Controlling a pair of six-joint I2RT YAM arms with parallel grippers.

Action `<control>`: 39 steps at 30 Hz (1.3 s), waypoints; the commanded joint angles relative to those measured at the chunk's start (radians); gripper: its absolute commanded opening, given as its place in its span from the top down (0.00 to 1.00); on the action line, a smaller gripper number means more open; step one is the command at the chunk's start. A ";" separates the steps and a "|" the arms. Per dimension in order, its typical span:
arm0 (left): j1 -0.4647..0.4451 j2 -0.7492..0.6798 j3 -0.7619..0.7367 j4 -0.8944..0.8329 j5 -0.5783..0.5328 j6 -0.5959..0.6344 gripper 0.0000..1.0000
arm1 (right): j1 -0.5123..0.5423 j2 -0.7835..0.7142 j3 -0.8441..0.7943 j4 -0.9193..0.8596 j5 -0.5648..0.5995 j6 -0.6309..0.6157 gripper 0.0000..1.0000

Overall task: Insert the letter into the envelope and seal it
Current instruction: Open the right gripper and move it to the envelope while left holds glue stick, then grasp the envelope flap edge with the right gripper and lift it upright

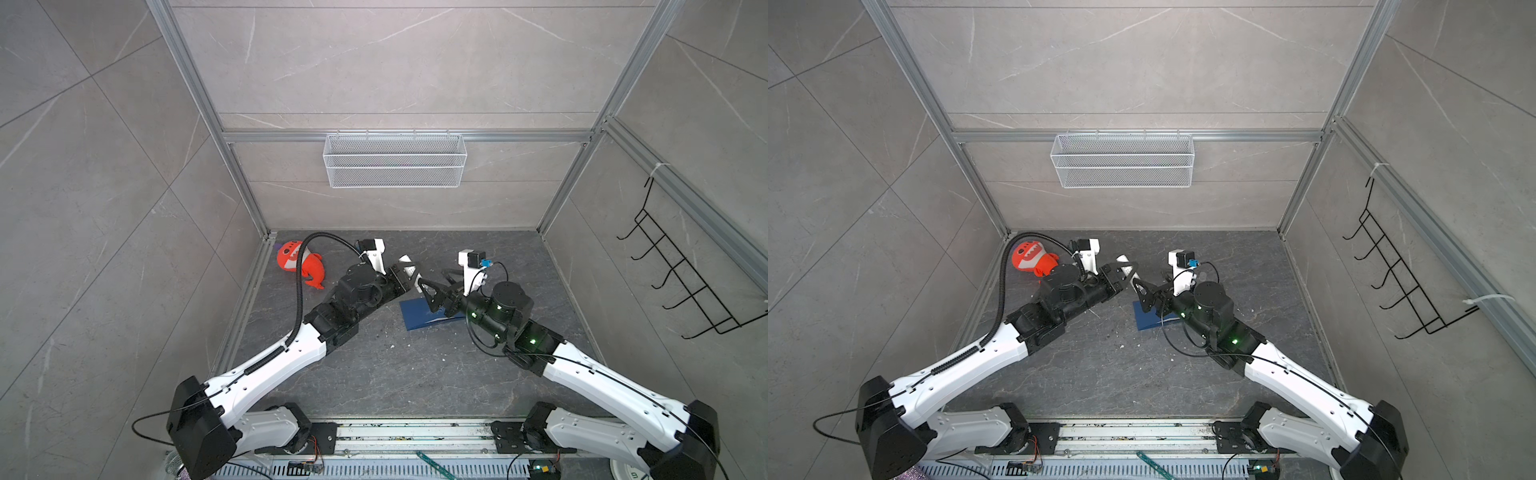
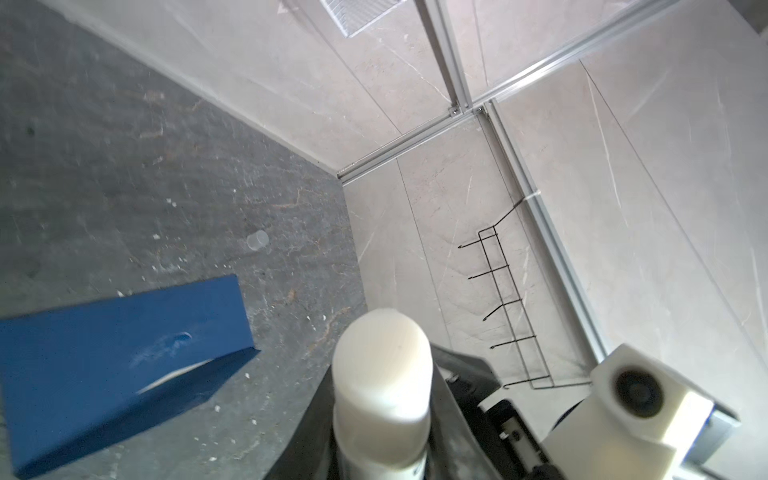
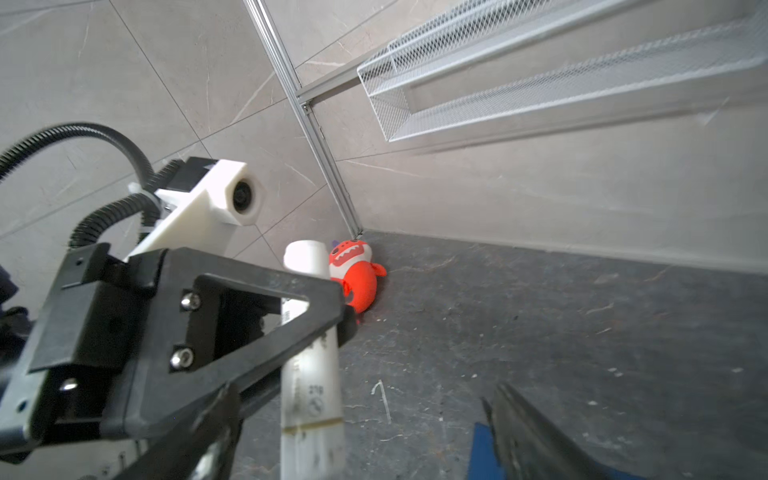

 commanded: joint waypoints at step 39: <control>0.004 -0.548 -0.390 -0.259 0.210 1.222 1.00 | -0.065 0.349 0.069 -0.689 0.136 0.824 0.14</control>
